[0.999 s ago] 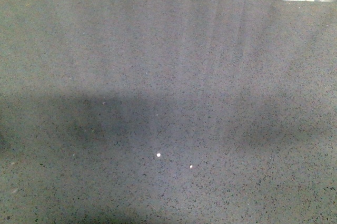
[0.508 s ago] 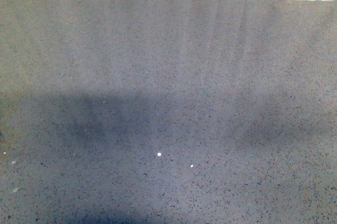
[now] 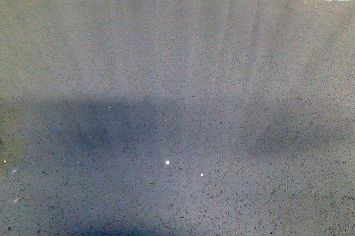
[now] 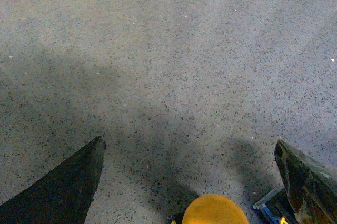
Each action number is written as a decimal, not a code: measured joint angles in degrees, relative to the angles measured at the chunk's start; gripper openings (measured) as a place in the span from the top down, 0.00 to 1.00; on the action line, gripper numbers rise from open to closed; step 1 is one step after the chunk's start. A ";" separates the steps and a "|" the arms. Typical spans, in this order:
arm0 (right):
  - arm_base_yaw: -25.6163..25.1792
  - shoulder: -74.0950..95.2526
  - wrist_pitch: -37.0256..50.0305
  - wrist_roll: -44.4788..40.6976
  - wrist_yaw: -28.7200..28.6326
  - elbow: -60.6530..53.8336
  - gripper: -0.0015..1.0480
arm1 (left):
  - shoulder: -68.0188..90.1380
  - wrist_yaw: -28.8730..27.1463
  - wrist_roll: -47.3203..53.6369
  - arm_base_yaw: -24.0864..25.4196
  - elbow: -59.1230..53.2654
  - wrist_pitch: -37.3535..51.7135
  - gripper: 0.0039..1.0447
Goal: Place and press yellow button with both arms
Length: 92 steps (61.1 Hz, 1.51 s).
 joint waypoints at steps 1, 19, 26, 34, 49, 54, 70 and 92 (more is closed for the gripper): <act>0.00 0.00 0.00 0.00 0.02 0.00 0.09 | 0.07 0.09 0.13 0.02 -0.11 0.04 0.09; 0.00 0.00 0.00 0.00 0.00 0.00 0.09 | 6.64 0.02 3.02 -0.15 -2.58 5.11 0.09; 0.00 -0.02 0.00 0.00 0.00 0.00 0.09 | 8.59 -0.17 3.32 -0.15 -2.58 6.12 0.09; 0.00 0.00 0.00 0.00 0.00 0.00 0.09 | 9.86 -0.33 3.69 -0.48 -2.58 7.30 0.09; 0.00 0.00 0.00 0.00 0.00 0.00 0.09 | 11.32 -1.16 3.82 -1.62 -2.19 8.37 0.09; 0.00 -0.02 0.00 0.00 0.00 0.00 0.09 | 11.58 -1.44 3.98 -2.08 -2.08 8.90 0.09; 0.00 -0.02 0.02 -0.02 0.00 0.00 0.09 | 13.18 -1.79 4.66 -2.80 -2.08 10.51 0.21; 0.00 -0.02 0.00 -0.02 0.00 0.00 0.09 | 14.01 -1.84 4.85 -2.95 -2.08 11.32 0.68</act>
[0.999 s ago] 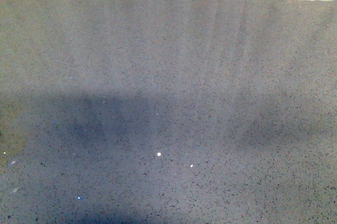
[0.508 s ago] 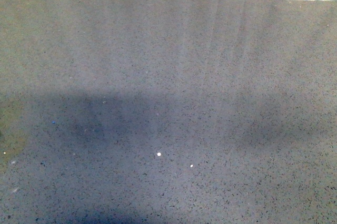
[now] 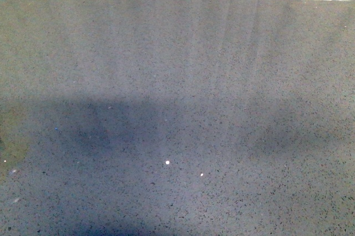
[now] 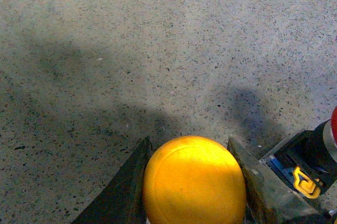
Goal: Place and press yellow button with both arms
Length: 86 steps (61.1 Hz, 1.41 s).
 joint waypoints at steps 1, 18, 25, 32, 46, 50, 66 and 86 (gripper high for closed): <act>0.00 0.00 0.02 0.02 0.00 0.00 0.09 | 0.07 0.00 0.00 -0.04 0.00 0.09 0.68; 0.00 0.00 0.02 0.00 0.00 0.00 0.09 | -2.78 0.39 0.46 0.42 0.15 -2.78 0.68; 0.00 0.02 0.00 0.02 0.00 0.00 0.09 | -11.69 0.52 0.96 2.05 4.57 -11.45 0.68; 0.00 0.00 0.02 0.02 0.00 0.00 0.09 | -20.68 -0.81 1.05 -3.08 8.57 -19.19 0.68; 0.00 0.00 0.00 0.02 0.00 0.00 0.09 | -23.93 -7.10 -2.29 -21.44 9.35 -19.87 0.68; 0.00 0.00 0.00 0.00 0.00 0.00 0.09 | -22.23 -9.51 -3.45 -28.00 9.68 -18.05 0.68; 0.00 0.00 0.00 0.02 0.00 0.00 0.09 | -10.36 -16.09 -7.69 -47.45 13.35 -10.93 0.68; 0.00 0.00 0.00 0.02 0.00 0.00 0.09 | 4.37 -19.21 -7.52 -56.43 19.87 -6.56 0.68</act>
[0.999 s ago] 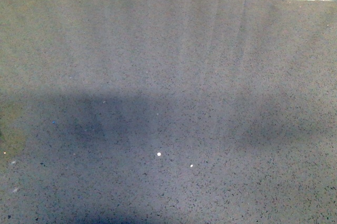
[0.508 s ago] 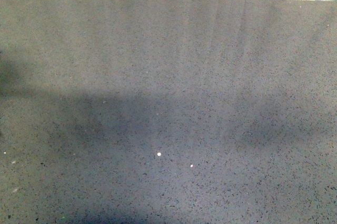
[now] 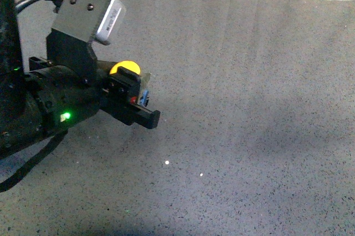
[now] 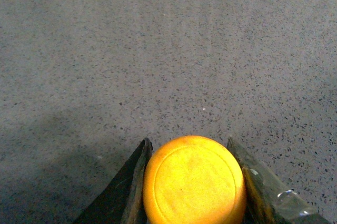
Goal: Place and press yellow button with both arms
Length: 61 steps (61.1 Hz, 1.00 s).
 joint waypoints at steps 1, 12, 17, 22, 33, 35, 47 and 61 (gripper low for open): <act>0.00 0.00 0.00 0.00 0.00 0.00 0.09 | 0.33 -0.04 0.09 -0.15 0.17 0.15 0.68; 0.00 0.00 0.00 0.00 0.00 0.00 0.09 | 4.81 -2.43 0.17 -1.60 2.73 2.54 0.68; 0.00 0.02 0.00 0.00 0.00 0.00 0.09 | 6.75 -3.15 0.17 -1.99 3.65 3.08 0.68; 0.00 0.00 0.00 0.00 0.00 0.00 0.09 | 8.59 -3.48 0.26 -2.36 4.31 3.63 0.68; 0.00 0.00 0.00 0.00 0.00 0.00 0.09 | 10.80 -4.31 1.05 -2.78 5.31 5.01 0.68; 0.00 0.00 0.00 0.00 0.00 0.00 0.09 | 10.86 -4.31 1.07 -2.78 5.33 5.11 0.68; 0.00 0.00 0.00 0.00 0.00 0.00 0.09 | 11.23 -3.69 0.92 -2.54 4.31 4.92 0.40; 0.00 0.00 0.02 0.00 0.00 0.00 0.09 | 6.67 -3.50 1.07 -1.22 -0.35 2.25 0.07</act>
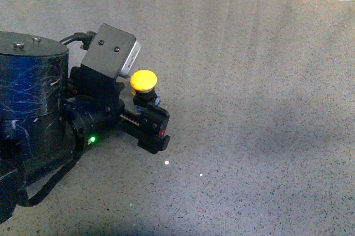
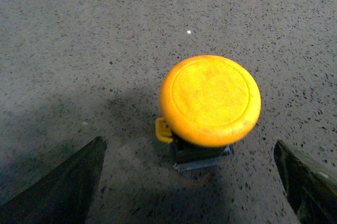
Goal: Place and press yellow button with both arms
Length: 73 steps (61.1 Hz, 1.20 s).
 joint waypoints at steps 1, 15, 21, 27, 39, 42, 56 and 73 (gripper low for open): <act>0.00 0.02 0.00 0.00 0.00 0.00 0.09 | -0.48 0.31 -0.13 0.11 -0.39 -0.07 0.07; 0.00 0.02 0.00 -0.02 0.00 0.00 0.09 | -15.23 2.67 -4.11 2.89 -9.53 -2.03 0.09; 0.00 0.02 -0.02 0.00 0.00 0.00 0.09 | -21.18 4.42 -6.62 4.35 -12.17 -3.56 0.09; 0.00 0.00 -0.02 0.00 0.00 0.00 0.09 | -27.89 3.91 -7.85 6.71 -14.88 -4.26 0.10; 0.00 -0.02 -0.02 0.00 0.07 0.00 0.09 | -44.59 -11.17 -5.60 17.68 -25.46 6.38 0.50; 0.04 0.87 -1.81 0.44 0.17 0.48 0.09 | -48.46 -10.01 -5.51 18.56 -26.47 4.24 0.58; 3.39 21.40 -26.03 2.49 3.87 14.43 0.09 | -65.37 -7.30 -5.16 21.09 -27.52 -11.10 0.96; 18.27 54.14 -15.32 -1.46 7.26 33.27 0.09 | -80.19 -2.64 -4.96 25.97 -29.79 -23.65 0.99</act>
